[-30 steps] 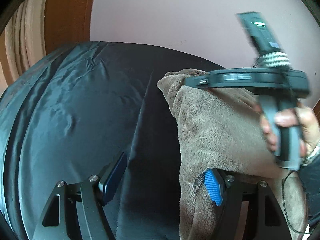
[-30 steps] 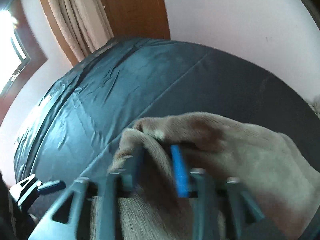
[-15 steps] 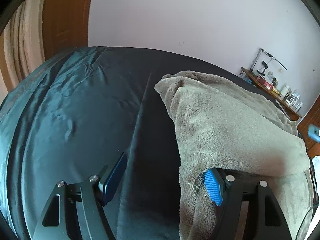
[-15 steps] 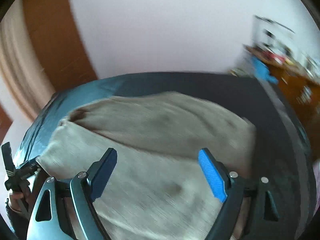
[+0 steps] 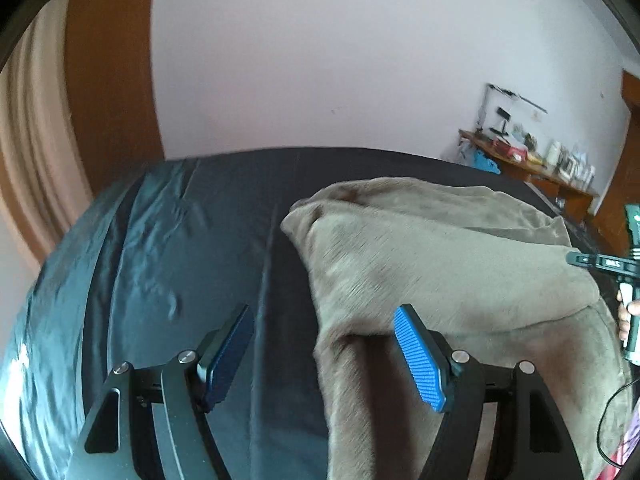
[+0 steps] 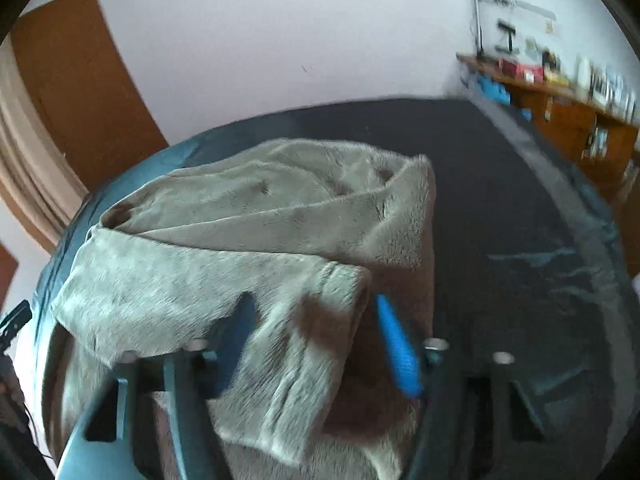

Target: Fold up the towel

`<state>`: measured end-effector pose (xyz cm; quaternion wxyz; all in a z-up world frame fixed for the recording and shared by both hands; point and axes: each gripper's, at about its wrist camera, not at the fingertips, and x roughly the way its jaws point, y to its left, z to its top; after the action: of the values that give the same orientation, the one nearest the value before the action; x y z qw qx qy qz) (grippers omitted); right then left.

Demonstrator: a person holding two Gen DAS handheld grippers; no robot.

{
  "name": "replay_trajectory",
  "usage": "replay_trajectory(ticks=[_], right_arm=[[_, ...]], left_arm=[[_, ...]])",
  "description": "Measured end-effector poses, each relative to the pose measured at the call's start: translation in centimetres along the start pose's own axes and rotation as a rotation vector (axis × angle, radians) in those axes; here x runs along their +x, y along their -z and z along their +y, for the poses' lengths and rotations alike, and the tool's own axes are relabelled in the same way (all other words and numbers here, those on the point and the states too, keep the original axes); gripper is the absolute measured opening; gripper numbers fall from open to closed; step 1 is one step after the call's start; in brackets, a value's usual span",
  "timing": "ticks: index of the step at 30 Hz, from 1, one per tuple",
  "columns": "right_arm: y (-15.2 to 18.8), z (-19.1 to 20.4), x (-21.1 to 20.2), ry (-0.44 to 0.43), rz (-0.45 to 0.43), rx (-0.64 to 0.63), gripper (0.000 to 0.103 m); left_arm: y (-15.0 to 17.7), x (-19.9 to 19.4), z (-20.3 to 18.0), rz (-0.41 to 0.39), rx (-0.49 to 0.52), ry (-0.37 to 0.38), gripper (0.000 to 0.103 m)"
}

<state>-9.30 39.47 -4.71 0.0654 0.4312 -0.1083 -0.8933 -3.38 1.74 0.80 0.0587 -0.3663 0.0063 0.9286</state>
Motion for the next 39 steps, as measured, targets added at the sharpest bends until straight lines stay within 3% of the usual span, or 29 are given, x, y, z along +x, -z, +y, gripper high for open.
replay_trajectory(ticks=[3,6,12,16,19,23,28,30,31,33,36,39], right_arm=[[0.1,-0.7,1.6,-0.009,0.033,0.023,0.042],[-0.1,0.3,1.1,0.015,-0.007,-0.028,0.027],[-2.5,2.9,-1.3,0.085,-0.157,-0.165,0.025],[-3.0,2.1,1.9,0.135,-0.084,-0.182,0.025],[-2.5,0.8,4.1,0.11,0.001,-0.135,0.025],[-2.1,0.3,3.7,0.106,-0.009,-0.111,0.035],[-1.9,1.9,0.4,0.137,-0.116,-0.154,0.039],[-1.5,3.2,-0.9,0.091,-0.148,-0.193,0.05],[-1.1,3.8,-1.2,0.056,-0.142,-0.21,0.054],[-0.2,4.8,-1.0,-0.011,-0.097,-0.236,0.073],[1.2,5.5,0.5,-0.021,-0.018,-0.271,0.073],[2.4,5.7,2.4,0.026,0.038,-0.309,0.073]], left_arm=[[-2.1,2.5,-2.2,0.027,0.071,-0.003,0.075],[-4.3,6.8,-3.4,0.091,0.101,-0.025,0.075],[-6.1,12.9,-2.4,0.164,0.021,-0.183,0.075],[-5.4,14.2,-1.3,0.172,-0.034,-0.186,0.075],[-5.1,14.1,-1.1,0.154,-0.046,-0.188,0.076],[-5.1,14.1,-0.6,0.158,-0.084,-0.18,0.077],[-4.9,11.5,-1.3,0.129,-0.064,-0.142,0.077],[-4.6,10.2,-1.7,0.117,-0.045,-0.107,0.077],[-4.4,9.6,-1.9,0.115,-0.03,-0.091,0.077],[-3.7,9.3,-2.5,0.134,0.001,-0.065,0.077],[-2.6,10.9,-2.5,0.186,0.053,-0.096,0.077],[-1.6,12.0,-1.3,0.203,0.007,-0.062,0.088]])
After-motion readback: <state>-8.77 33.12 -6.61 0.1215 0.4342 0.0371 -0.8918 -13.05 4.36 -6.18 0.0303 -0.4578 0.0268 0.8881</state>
